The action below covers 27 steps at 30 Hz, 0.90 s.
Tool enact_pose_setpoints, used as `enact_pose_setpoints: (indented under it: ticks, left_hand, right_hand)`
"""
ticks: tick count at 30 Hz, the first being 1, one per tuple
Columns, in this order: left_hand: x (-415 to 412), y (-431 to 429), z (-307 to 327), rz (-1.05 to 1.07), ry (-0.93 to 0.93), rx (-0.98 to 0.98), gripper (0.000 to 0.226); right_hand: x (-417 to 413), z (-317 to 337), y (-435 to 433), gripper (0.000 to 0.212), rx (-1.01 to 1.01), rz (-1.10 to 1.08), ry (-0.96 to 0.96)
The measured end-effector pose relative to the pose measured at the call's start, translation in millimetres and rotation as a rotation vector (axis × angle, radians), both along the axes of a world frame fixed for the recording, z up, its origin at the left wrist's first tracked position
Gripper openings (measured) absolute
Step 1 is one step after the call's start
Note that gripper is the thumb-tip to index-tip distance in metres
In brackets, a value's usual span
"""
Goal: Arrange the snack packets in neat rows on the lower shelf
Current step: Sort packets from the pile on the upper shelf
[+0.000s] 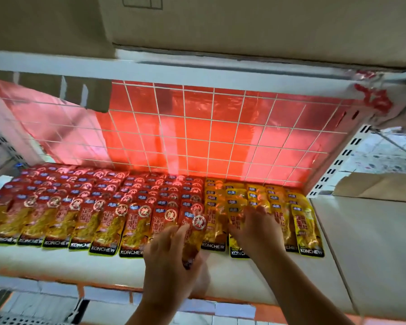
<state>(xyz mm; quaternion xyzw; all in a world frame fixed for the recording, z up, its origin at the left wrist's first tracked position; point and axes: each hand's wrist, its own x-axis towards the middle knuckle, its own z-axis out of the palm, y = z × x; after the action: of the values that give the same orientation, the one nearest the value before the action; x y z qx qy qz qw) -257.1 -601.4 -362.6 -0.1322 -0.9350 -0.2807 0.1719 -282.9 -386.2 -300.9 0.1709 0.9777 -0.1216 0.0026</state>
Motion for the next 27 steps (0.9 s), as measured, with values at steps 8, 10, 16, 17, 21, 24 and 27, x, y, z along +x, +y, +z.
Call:
enact_pose_setpoints:
  ticks: [8,10,16,17,21,24,27]
  left_hand:
    - [-3.4,-4.3,-7.1,-0.070,0.025,0.030,0.072]
    - [-3.5,-4.4,-7.7,-0.077,0.027,0.035,0.070]
    - [-3.0,-4.6,-9.0,-0.083,0.025,0.025,0.071]
    - [-2.7,-4.4,-9.2,-0.081,0.030,0.030,0.069]
    - [-1.8,-2.5,-8.7,-0.068,0.045,0.042,0.066]
    - [-1.4,-3.1,-8.7,-0.062,0.039,0.038,0.068]
    - [-1.5,-3.4,-9.6,-0.050,0.047,0.040,0.069]
  right_hand:
    - [-13.5,5.5,-9.0,0.080,0.098,-0.024,-0.070]
    - [-13.2,7.0,-9.0,0.080,0.107,-0.021,-0.072]
    - [-12.3,5.2,-6.7,0.058,0.074,-0.031,-0.054]
    - [-11.8,4.8,-6.3,0.057,0.074,-0.026,-0.057]
    - [-11.0,4.3,-6.3,0.060,0.080,-0.021,-0.070]
    - [-9.8,4.5,-4.7,0.056,0.088,-0.007,-0.071]
    - [-10.2,8.5,-6.5,0.050,0.054,0.074,0.031]
